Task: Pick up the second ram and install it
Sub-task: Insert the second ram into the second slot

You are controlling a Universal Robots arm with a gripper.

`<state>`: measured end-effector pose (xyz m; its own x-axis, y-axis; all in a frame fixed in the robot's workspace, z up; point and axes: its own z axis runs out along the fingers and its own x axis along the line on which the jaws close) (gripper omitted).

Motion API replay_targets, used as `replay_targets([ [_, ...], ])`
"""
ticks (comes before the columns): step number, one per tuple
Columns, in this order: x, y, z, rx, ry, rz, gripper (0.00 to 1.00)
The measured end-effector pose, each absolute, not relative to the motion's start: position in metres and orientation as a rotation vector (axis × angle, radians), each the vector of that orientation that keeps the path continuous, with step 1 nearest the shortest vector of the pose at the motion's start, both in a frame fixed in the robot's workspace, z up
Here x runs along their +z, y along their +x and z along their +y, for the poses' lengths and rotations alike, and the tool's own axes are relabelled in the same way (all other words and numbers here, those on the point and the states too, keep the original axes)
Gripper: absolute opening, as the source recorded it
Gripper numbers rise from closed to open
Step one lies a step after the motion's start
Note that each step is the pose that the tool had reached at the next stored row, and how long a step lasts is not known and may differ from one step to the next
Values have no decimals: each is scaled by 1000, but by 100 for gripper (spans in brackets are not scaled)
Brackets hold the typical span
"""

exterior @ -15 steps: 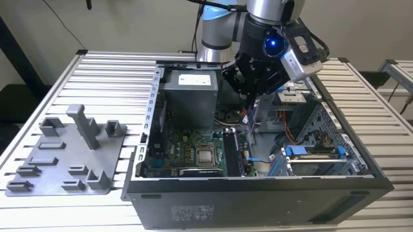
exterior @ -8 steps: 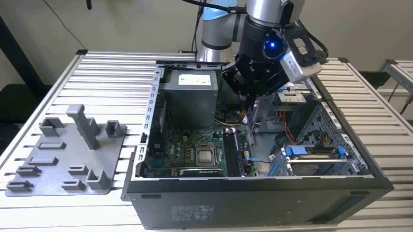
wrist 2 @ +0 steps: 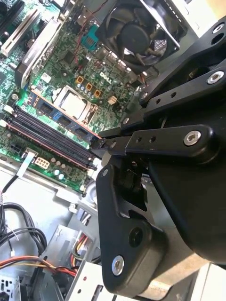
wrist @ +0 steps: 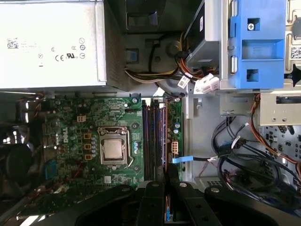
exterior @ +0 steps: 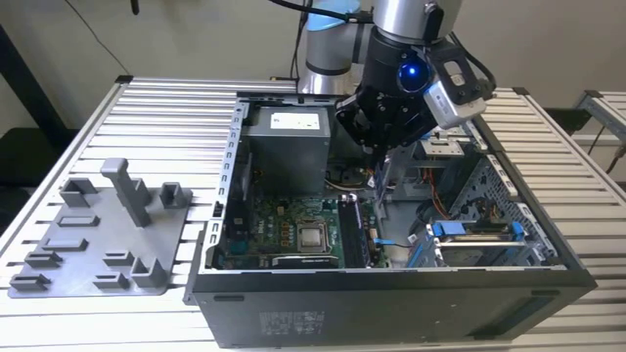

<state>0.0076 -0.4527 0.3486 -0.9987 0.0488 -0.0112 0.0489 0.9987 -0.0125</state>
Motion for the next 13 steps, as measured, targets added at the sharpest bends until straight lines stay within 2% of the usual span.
replay_targets([
  [13, 339, 8, -453, -20, 76, 3130, 14],
])
